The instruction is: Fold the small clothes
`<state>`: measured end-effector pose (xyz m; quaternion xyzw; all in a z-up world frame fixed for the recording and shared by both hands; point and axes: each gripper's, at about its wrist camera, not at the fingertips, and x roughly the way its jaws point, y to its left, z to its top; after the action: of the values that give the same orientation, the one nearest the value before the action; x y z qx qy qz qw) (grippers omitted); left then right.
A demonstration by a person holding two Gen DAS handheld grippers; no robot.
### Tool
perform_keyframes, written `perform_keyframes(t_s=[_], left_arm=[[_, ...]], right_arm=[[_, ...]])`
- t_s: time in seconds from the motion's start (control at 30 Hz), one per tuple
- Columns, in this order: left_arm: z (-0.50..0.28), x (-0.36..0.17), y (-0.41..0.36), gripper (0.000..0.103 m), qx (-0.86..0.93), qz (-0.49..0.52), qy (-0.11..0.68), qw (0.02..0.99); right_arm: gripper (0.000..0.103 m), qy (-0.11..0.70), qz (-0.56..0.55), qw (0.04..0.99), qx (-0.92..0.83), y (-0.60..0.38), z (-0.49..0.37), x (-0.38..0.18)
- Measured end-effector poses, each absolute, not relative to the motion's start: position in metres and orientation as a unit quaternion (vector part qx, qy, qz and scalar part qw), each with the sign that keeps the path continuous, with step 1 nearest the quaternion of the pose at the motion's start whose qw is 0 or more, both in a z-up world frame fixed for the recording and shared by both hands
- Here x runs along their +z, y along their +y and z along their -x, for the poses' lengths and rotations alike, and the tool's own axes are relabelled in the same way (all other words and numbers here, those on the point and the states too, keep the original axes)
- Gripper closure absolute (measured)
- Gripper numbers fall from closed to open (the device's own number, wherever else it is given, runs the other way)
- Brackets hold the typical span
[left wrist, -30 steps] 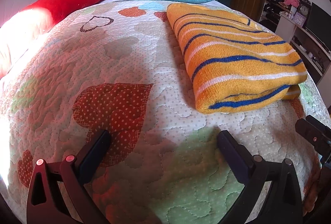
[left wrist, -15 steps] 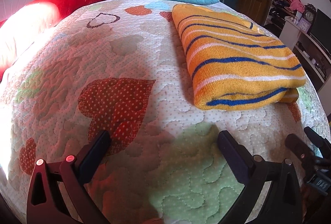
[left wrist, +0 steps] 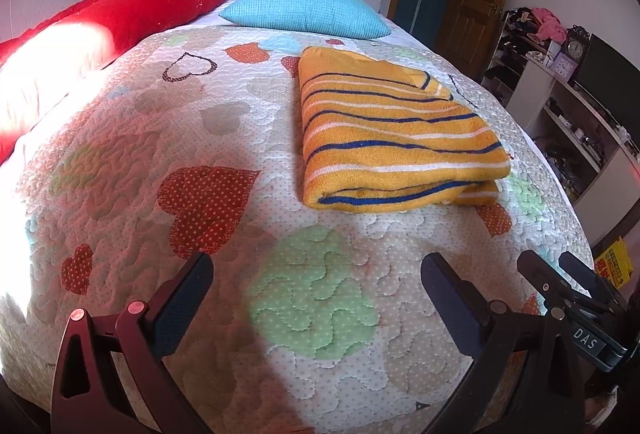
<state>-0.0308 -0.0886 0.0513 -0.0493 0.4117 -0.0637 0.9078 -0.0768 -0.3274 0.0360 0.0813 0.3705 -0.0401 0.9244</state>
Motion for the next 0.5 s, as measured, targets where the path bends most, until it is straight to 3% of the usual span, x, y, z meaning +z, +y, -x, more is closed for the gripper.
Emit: perform_keyframes(t_s=[0.5], left_arm=[[0.031, 0.036, -0.100, 0.000, -0.066, 0.036, 0.430, 0.900]], right_arm=[[0.000, 0.392, -0.067, 0.916, -0.044, -0.324, 0.068, 0.024]])
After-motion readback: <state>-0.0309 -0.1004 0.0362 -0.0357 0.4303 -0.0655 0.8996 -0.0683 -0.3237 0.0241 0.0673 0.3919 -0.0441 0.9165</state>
